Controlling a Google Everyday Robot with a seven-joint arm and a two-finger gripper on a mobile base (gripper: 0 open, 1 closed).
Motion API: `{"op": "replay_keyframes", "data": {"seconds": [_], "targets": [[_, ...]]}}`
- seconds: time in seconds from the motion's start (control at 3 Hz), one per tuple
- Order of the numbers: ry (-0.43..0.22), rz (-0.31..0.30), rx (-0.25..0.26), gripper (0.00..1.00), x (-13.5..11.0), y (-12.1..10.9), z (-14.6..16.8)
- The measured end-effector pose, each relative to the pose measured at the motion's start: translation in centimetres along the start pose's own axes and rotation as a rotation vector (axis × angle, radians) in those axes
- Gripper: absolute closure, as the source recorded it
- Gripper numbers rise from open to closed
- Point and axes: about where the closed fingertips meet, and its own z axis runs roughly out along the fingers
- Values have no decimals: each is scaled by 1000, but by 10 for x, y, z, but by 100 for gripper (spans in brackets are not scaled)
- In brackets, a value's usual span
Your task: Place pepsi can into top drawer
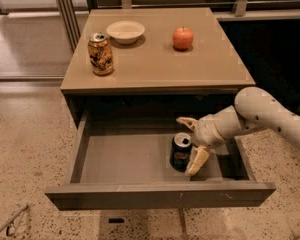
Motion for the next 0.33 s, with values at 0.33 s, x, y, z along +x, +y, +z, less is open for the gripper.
{"op": "replay_keyframes", "data": {"seconds": [0.33], "targets": [[0, 0, 0, 0, 0, 0, 0]]}}
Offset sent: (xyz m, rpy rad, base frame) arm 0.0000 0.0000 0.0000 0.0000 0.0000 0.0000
